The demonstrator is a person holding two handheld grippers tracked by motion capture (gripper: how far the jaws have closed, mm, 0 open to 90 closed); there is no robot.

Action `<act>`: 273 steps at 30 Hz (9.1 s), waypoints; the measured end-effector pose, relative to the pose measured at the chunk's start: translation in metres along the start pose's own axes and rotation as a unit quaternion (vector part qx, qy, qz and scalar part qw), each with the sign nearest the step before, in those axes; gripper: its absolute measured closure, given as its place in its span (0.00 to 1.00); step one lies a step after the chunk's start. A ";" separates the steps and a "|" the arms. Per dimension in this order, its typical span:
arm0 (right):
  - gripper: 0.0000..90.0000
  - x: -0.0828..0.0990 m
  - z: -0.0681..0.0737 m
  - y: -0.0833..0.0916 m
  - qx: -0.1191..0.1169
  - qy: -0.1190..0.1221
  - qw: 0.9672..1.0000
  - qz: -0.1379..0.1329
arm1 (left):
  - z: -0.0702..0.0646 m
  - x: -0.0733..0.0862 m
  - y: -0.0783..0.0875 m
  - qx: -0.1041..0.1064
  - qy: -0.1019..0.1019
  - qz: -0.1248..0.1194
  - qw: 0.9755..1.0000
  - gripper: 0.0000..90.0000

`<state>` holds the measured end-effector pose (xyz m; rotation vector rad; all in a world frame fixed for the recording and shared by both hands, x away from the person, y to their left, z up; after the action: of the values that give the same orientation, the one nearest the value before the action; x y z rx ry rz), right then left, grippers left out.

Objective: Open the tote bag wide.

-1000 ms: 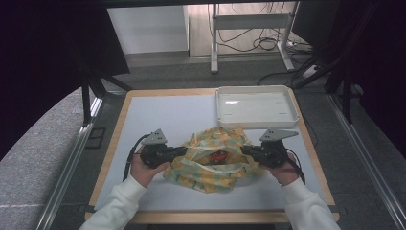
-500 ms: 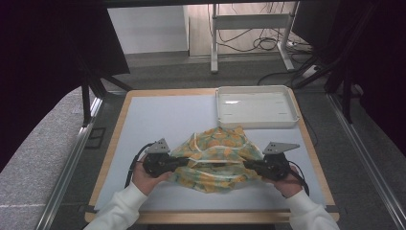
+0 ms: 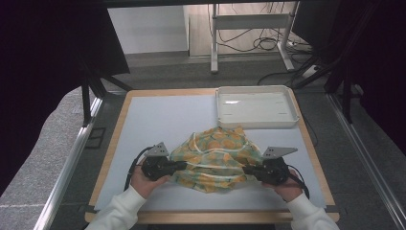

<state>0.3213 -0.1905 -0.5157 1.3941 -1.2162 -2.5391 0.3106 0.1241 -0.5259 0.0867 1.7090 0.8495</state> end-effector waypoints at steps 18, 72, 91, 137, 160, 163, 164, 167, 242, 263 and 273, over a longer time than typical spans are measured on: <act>0.97 0.021 -0.009 -0.019 0.027 0.007 0.997 0.069 | -0.005 0.025 -0.023 0.009 -0.004 0.065 0.998 0.99; 0.40 -0.035 -0.009 0.003 0.061 0.008 0.997 -0.056 | 0.023 -0.031 0.018 -0.063 0.026 -0.051 0.996 0.31; 0.46 -0.054 0.003 -0.002 0.046 0.010 0.996 -0.079 | 0.045 -0.039 -0.008 -0.062 0.036 -0.029 0.997 0.37; 0.50 -0.044 0.006 -0.012 0.041 0.007 0.998 -0.049 | 0.016 -0.059 -0.066 -0.002 -0.045 0.052 0.998 0.78; 0.55 -0.043 0.009 -0.010 0.025 0.008 0.999 -0.044 | 0.018 -0.062 -0.056 0.014 -0.029 0.033 0.999 1.00; 0.57 -0.040 0.011 -0.010 0.023 0.013 0.999 -0.038 | 0.019 -0.063 -0.056 0.013 -0.026 0.027 0.999 1.00; 0.58 -0.040 0.011 -0.010 0.021 0.013 0.999 -0.036 | 0.019 -0.063 -0.055 0.013 -0.025 0.026 0.999 1.00; 0.59 -0.039 0.013 -0.009 0.018 0.015 0.999 -0.031 | 0.021 -0.063 -0.055 0.011 -0.027 0.028 0.999 1.00; 0.98 0.014 0.041 -0.064 -0.035 0.116 0.982 0.145 | 0.093 -0.043 -0.117 -0.024 0.063 0.090 0.994 1.00; 0.93 0.010 0.038 -0.060 -0.029 0.114 0.985 0.128 | 0.086 -0.044 -0.116 -0.007 0.048 0.080 0.996 0.88; 0.55 -0.002 0.039 -0.049 -0.008 0.113 0.991 0.077 | 0.083 -0.056 -0.098 -0.014 0.041 0.039 0.998 0.45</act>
<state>0.3110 -0.1308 -0.5328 1.4727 -1.2081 -2.2167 0.4370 0.0659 -0.5419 0.1018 1.7804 0.9465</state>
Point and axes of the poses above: each handheld gripper's, and its own axes: y roughly backward along the jaws, x roughly out of its underside, z roughly to its left, the point moved 5 cm from there along -y, roughly forward along the jaws, and after that the axes turned 11 degrees about -y, right-handed, at the moved point
